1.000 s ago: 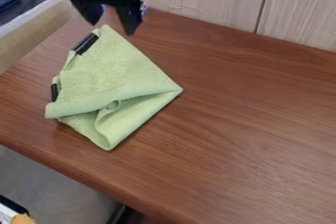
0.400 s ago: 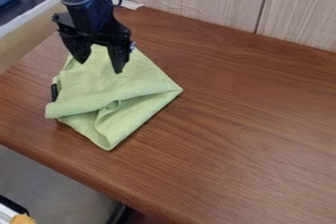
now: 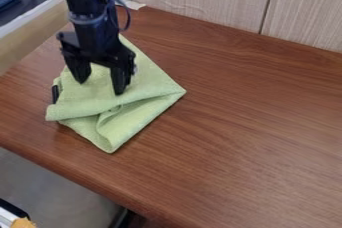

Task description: Move the green cloth to the top right of the table

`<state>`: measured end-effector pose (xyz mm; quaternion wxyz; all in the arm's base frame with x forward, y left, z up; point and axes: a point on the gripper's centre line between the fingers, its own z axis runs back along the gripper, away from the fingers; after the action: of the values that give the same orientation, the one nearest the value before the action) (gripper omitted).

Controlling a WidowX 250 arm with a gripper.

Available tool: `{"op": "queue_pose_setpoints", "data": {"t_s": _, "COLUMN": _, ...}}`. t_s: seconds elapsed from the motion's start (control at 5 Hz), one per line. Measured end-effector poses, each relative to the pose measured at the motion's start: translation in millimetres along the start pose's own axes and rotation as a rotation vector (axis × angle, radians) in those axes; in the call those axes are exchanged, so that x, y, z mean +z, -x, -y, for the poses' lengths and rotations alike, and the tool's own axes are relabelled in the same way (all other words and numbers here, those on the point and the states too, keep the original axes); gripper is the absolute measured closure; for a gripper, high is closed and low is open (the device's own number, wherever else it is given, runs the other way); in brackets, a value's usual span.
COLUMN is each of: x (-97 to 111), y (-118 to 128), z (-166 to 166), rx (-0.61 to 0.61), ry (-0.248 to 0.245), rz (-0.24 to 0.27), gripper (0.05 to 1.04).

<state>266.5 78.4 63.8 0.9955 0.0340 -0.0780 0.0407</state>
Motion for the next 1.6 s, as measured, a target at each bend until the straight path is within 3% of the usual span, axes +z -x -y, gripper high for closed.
{"op": "queue_pose_setpoints", "data": {"t_s": 0.2, "x": -9, "y": 3, "z": 2, "rx": 0.019, "ry": 0.01, "rz": -0.011, "gripper": 0.083}}
{"op": "queue_pose_setpoints", "data": {"t_s": 0.4, "x": -14, "y": 0, "z": 4, "rx": 0.049, "ry": 0.053, "rz": 0.004, "gripper": 0.083}}
{"op": "queue_pose_setpoints", "data": {"t_s": 0.6, "x": -14, "y": -3, "z": 11, "rx": 0.046, "ry": 0.051, "rz": 0.003, "gripper": 0.083}}
{"op": "queue_pose_setpoints", "data": {"t_s": 1.2, "x": -6, "y": -44, "z": 114, "rx": -0.229, "ry": 0.149, "rz": 0.054, "gripper": 0.083}}
{"op": "queue_pose_setpoints", "data": {"t_s": 1.4, "x": 3, "y": -45, "z": 148, "rx": -0.337, "ry": 0.183, "rz": 0.071, "gripper": 0.084}}
{"op": "queue_pose_setpoints", "data": {"t_s": 1.6, "x": 4, "y": -41, "z": 159, "rx": -0.369, "ry": 0.189, "rz": 0.066, "gripper": 0.084}}
